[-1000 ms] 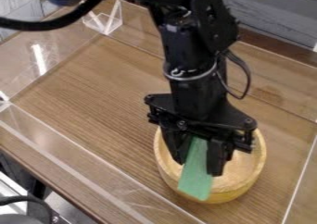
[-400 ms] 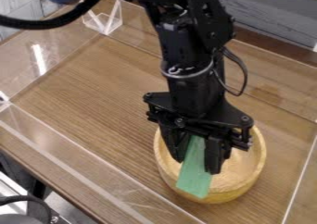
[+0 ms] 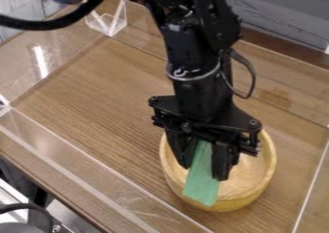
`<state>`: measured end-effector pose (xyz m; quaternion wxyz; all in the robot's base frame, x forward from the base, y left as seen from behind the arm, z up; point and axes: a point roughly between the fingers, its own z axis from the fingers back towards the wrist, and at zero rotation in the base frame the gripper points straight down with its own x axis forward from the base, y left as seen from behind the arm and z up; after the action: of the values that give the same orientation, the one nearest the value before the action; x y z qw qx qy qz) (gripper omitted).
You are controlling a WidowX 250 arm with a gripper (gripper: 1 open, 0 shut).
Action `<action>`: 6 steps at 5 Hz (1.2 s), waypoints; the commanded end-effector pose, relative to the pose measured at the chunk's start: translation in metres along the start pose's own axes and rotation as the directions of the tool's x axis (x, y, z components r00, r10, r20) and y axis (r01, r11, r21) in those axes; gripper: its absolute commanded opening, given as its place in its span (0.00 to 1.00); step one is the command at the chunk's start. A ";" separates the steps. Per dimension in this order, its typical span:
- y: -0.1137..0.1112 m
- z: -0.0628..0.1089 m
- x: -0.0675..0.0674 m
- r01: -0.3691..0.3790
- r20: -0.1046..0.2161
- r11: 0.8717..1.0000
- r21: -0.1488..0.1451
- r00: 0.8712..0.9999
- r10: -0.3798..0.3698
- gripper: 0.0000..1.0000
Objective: Put the green block in the brown bowl
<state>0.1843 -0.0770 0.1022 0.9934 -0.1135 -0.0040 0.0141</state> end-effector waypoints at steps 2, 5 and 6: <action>0.000 0.005 0.006 -0.002 0.030 1.000 -0.016 1.000 0.003 0.00; 0.002 0.003 0.005 -0.001 0.027 1.000 -0.023 1.000 0.001 0.00; 0.003 0.002 0.004 0.000 0.027 1.000 -0.026 1.000 0.001 0.00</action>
<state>0.1836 -0.0743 0.0987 0.9924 -0.1221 -0.0045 0.0120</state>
